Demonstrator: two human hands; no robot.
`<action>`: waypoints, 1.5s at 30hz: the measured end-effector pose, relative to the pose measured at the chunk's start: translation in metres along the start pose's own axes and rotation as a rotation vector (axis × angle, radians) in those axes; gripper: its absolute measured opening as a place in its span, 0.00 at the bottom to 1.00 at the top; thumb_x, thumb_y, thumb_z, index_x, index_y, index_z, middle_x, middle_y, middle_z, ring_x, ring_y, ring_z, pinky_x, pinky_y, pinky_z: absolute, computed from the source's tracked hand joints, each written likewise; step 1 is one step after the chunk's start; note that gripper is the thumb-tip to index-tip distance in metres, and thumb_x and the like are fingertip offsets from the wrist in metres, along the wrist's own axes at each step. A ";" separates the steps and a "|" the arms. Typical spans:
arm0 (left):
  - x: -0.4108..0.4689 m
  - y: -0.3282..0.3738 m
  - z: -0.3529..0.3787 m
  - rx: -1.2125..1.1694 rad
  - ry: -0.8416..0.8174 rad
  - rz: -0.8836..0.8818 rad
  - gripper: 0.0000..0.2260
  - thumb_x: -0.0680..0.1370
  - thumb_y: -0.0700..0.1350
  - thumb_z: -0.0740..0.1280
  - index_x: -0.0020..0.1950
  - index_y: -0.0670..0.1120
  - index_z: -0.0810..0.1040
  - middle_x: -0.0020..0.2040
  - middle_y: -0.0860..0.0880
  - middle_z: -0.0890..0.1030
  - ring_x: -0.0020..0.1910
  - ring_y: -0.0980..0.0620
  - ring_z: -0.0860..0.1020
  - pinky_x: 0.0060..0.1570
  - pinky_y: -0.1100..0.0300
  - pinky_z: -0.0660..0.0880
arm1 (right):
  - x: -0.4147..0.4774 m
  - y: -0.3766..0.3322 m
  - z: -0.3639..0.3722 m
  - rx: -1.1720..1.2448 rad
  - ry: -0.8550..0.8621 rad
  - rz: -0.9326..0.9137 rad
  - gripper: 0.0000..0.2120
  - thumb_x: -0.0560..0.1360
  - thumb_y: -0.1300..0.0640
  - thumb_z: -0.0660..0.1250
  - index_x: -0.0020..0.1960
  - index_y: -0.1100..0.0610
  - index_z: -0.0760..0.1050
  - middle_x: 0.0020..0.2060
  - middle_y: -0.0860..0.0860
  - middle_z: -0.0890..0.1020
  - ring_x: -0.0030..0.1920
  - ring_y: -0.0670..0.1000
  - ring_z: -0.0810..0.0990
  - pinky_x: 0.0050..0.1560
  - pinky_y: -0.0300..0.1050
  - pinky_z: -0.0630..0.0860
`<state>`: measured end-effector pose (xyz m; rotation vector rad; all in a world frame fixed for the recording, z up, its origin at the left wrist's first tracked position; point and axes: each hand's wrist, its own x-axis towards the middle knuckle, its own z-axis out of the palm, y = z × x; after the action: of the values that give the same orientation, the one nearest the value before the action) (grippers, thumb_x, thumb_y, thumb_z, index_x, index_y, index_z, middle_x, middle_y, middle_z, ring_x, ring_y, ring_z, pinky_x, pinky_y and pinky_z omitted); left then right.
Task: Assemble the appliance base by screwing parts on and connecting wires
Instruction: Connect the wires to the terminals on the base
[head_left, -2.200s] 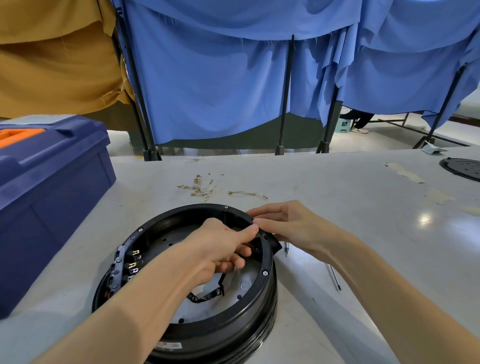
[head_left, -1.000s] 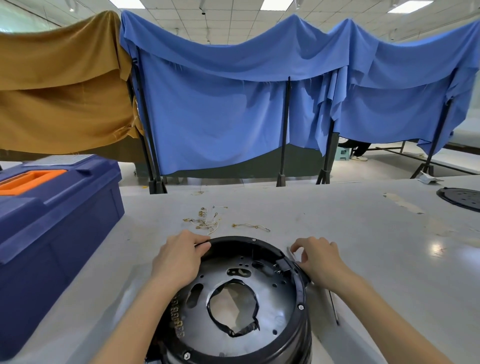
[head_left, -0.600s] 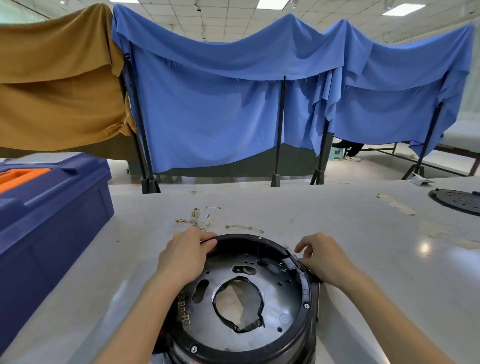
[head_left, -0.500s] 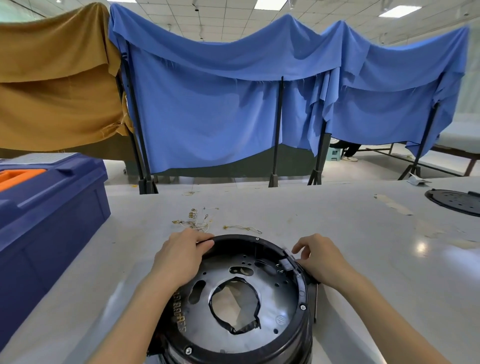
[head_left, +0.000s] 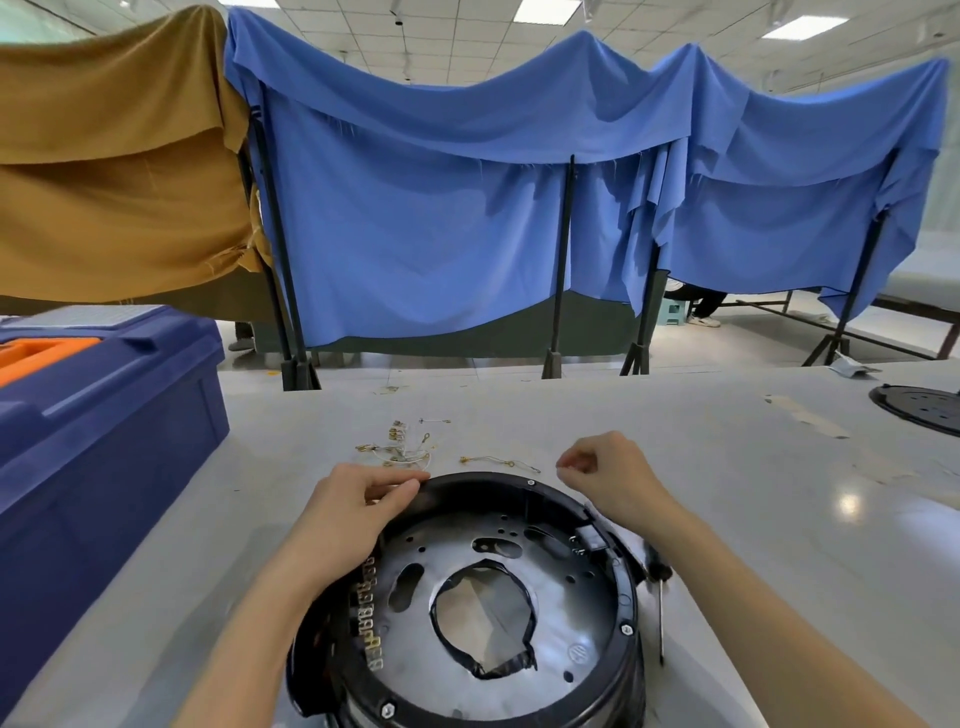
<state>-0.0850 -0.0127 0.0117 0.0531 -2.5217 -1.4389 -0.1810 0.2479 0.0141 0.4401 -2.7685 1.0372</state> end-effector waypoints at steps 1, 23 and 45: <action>0.000 -0.001 0.001 -0.002 0.000 0.015 0.10 0.79 0.43 0.69 0.52 0.58 0.84 0.49 0.57 0.85 0.54 0.61 0.81 0.61 0.58 0.75 | 0.008 -0.002 0.004 -0.024 -0.018 -0.009 0.07 0.76 0.61 0.68 0.52 0.60 0.83 0.45 0.53 0.84 0.47 0.50 0.81 0.50 0.40 0.76; 0.003 0.001 0.004 0.078 0.077 0.027 0.07 0.77 0.47 0.71 0.52 0.56 0.84 0.45 0.58 0.85 0.48 0.60 0.82 0.56 0.57 0.77 | 0.025 -0.001 -0.002 0.161 0.026 0.141 0.06 0.76 0.67 0.65 0.43 0.62 0.80 0.38 0.57 0.83 0.37 0.51 0.78 0.34 0.39 0.73; -0.014 0.071 0.014 -0.542 0.119 0.194 0.04 0.73 0.43 0.71 0.44 0.46 0.85 0.35 0.46 0.83 0.33 0.49 0.82 0.38 0.64 0.79 | -0.041 -0.068 -0.016 0.522 -0.304 -0.203 0.05 0.78 0.61 0.68 0.49 0.59 0.84 0.40 0.53 0.87 0.43 0.52 0.84 0.45 0.45 0.77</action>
<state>-0.0679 0.0375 0.0631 -0.1887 -1.9087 -1.9097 -0.1193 0.2186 0.0583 0.9954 -2.5803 1.7624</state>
